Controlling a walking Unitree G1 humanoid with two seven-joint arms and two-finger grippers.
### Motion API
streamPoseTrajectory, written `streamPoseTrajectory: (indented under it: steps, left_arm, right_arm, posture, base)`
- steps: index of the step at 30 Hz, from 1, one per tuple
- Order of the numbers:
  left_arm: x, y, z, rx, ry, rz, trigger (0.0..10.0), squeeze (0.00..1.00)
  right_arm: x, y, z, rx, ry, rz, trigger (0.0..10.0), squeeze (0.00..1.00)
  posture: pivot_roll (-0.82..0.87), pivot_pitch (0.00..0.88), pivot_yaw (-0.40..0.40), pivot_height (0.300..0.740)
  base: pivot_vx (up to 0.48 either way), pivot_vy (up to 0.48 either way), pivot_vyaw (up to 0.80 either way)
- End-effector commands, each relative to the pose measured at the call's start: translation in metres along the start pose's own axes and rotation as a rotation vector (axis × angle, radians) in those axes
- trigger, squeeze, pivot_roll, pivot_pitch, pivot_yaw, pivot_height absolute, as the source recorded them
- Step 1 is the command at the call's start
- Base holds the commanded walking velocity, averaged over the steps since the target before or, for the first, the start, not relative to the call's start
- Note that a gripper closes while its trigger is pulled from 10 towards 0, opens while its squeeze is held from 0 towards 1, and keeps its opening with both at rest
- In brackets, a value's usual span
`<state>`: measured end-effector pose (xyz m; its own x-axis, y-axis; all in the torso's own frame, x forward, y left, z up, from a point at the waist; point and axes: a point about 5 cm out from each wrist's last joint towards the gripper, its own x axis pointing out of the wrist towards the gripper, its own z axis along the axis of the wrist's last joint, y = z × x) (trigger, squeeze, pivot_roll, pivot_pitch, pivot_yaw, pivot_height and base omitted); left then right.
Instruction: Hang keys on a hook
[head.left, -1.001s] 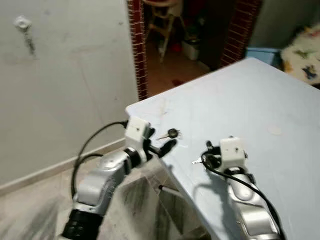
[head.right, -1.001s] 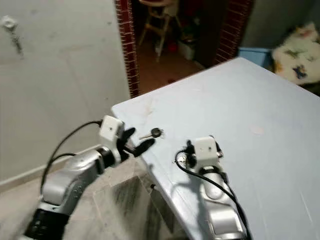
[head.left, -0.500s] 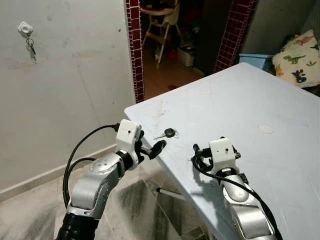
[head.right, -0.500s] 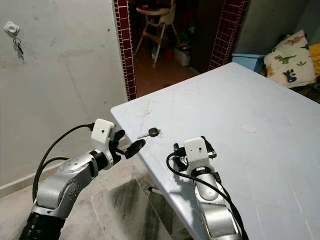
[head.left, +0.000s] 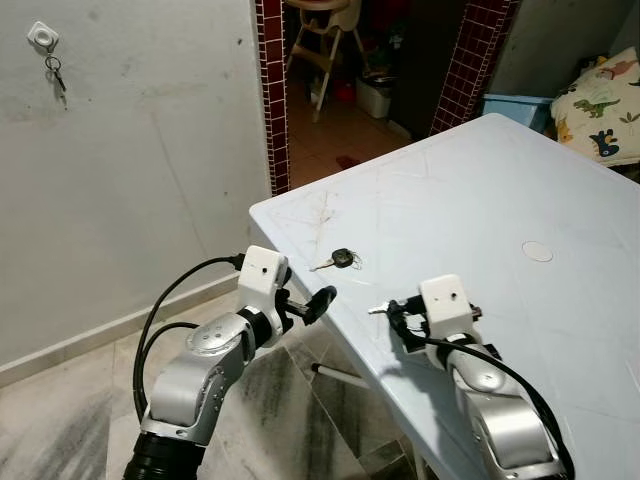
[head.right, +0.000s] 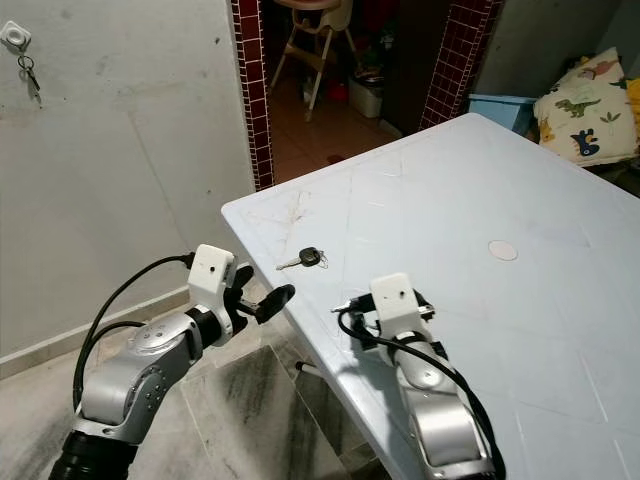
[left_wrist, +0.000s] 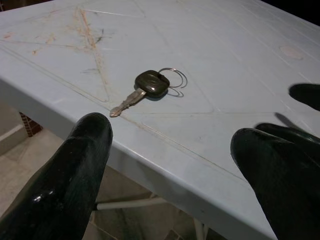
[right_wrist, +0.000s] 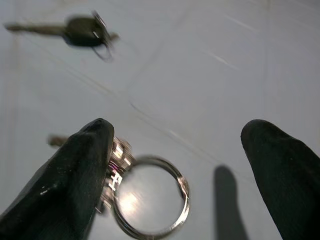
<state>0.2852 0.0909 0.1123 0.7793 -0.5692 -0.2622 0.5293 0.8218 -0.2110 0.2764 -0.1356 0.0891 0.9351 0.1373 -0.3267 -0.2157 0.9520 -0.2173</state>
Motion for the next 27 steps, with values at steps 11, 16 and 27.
streamPoseTrajectory:
  steps: [11, 16, 27]
  left_arm:
    - [-0.001, 0.003, 0.001, 0.011, 0.0, 0.012, 10.0, 0.0]
    - [0.0, 0.003, 0.002, 0.015, 0.001, 0.008, 10.0, 0.0]
    - [0.002, 0.002, 0.003, 0.016, 0.004, -0.003, 10.0, 0.0]
  right_arm:
    - [-0.001, -0.001, -0.005, -0.004, 0.046, 0.055, 10.0, 0.0]
    - [-0.001, -0.003, -0.004, 0.01, 0.042, 0.06, 10.0, 0.0]
    - [0.003, 0.014, -0.021, 0.108, 0.112, 0.172, 0.0, 0.0]
  posture:
    - [0.08, 0.0, -0.02, 0.74]
    - [0.08, 0.0, -0.01, 0.74]
    - [0.09, 0.0, -0.007, 0.74]
  base:
    - [0.0, 0.0, 0.0]
    - [0.0, 0.0, 0.0]
    - [0.0, 0.0, 0.0]
